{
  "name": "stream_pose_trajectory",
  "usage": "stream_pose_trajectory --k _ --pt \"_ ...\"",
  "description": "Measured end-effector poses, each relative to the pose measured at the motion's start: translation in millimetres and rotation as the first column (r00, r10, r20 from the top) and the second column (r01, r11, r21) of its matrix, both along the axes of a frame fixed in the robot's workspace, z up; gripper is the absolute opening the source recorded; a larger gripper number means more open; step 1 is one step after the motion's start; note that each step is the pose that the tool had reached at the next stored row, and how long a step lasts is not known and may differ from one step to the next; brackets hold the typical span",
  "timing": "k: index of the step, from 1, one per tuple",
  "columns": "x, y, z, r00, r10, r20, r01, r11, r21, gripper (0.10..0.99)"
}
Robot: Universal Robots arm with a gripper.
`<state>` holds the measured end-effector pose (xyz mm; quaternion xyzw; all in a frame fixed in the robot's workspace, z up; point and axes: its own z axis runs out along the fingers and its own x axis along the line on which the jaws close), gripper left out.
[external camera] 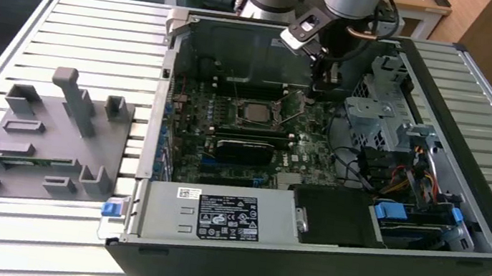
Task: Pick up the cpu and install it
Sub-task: 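Close the cpu cover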
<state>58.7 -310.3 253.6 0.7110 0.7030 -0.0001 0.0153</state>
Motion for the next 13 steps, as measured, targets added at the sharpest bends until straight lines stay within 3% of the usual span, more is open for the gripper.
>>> stream_pose_trajectory --k 9,13 --pt "1.2 0.1 -11.4 1.0000 0.000 0.0000 0.000 1.0000 0.000 0.106" --pt "-5.2 0.1 -11.6 1.0000 0.000 0.0000 0.000 1.0000 0.000 0.106"
